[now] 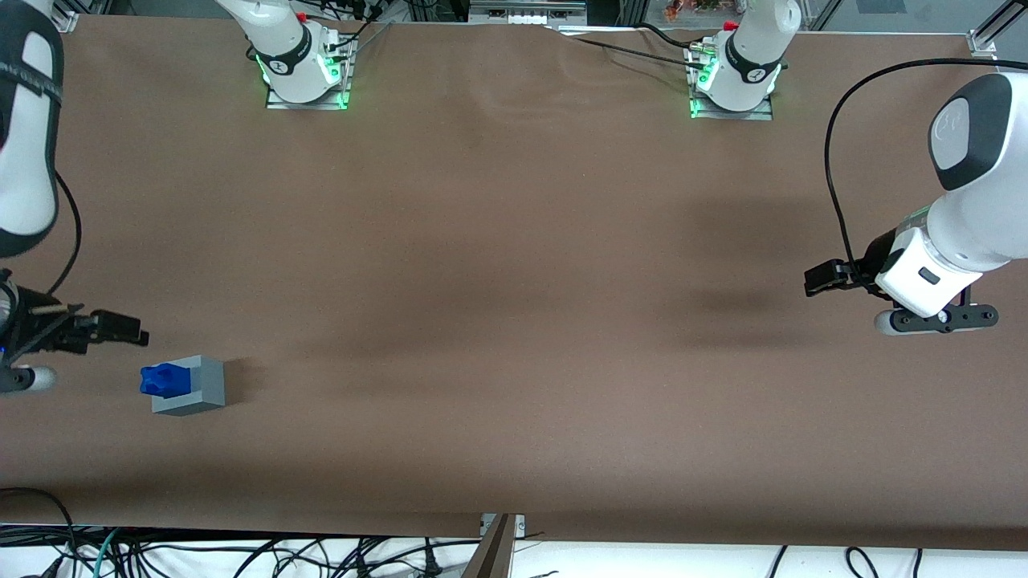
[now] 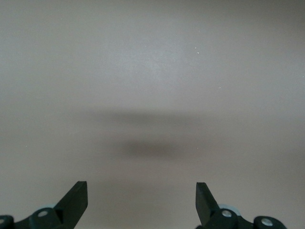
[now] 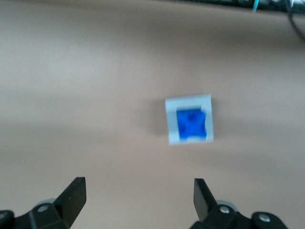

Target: Insert blue part into gray base with right arm

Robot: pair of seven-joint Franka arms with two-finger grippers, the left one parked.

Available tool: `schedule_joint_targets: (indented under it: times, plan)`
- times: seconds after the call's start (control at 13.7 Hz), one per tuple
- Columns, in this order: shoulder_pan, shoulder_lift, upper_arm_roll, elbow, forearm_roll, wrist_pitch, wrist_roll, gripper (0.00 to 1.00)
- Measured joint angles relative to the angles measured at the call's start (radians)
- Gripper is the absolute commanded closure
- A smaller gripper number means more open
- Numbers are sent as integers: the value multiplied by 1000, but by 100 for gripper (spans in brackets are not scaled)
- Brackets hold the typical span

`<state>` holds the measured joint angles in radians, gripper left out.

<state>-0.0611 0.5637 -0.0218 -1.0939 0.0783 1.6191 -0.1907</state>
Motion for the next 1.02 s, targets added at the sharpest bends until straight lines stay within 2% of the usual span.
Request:
schedule_joint_targets:
  times: [0.22,0.36,0.58,1.02]
  plan:
    - [22,-33,1,1,-66,-78,6,0]
    - [69,-77,-1,3,-99,-92,8,0]
    - [92,-174,-4,-29,-112,-111,19,0]
    - [77,-342,-9,-285,-113,-76,27,0]
